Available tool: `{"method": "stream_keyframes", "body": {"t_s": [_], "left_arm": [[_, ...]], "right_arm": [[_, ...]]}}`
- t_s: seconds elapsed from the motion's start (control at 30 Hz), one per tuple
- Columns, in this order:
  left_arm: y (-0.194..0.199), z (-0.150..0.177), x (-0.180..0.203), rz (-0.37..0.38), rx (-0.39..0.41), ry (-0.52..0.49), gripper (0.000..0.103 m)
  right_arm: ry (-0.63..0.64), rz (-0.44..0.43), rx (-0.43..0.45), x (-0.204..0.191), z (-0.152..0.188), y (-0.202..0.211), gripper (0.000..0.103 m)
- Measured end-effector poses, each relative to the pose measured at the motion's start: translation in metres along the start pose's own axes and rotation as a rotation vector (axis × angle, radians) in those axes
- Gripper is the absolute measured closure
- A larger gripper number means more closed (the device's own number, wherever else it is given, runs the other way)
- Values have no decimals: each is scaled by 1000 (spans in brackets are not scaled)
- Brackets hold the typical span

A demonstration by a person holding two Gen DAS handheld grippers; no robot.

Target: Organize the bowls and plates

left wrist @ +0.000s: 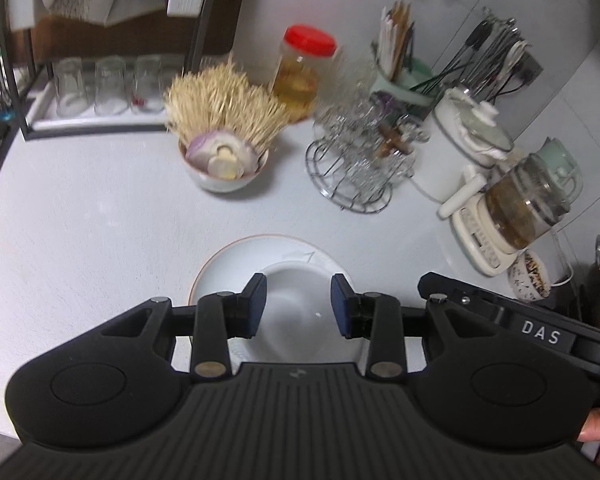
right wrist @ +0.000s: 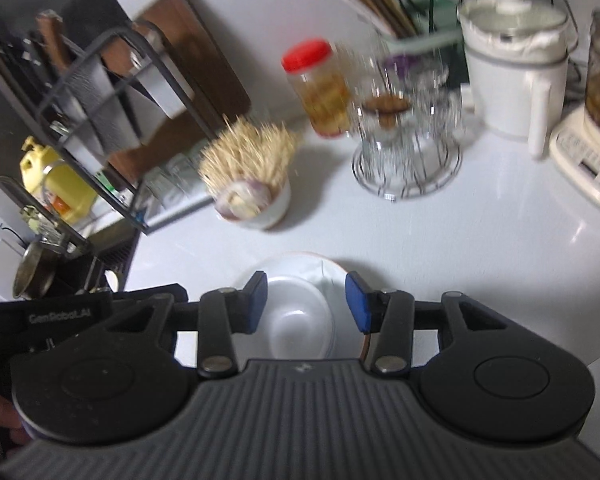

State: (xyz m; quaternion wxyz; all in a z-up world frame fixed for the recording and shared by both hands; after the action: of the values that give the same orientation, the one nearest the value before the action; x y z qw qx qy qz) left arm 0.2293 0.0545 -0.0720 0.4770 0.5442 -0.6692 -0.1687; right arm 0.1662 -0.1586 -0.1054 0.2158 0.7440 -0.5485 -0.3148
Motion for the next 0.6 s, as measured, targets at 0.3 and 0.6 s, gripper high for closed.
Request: {"method": "stream_keyframes", "body": {"t_s": [0.3,0.6], "left_arm": [[58,21,30,7,128,-64,62],[105,56,59,53,206,-72,57]], "right_arm": [[76,15,151,-14,-5,78,56],[133,33,266,-17,13,138,56]]}}
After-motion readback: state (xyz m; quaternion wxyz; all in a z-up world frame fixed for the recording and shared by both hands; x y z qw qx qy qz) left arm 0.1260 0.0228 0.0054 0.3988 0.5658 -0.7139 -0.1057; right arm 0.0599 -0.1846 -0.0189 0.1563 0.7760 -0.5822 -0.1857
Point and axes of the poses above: each gripper's, at about its wrist camera, not at the fingertips, and y roughly against the way its jaws point, x to its right, z to its underside, the point moved 3 cm from there along -y, roughly the way its jaws point, and after that the axes turned 12 degrees about y, right-handed, at the moved point
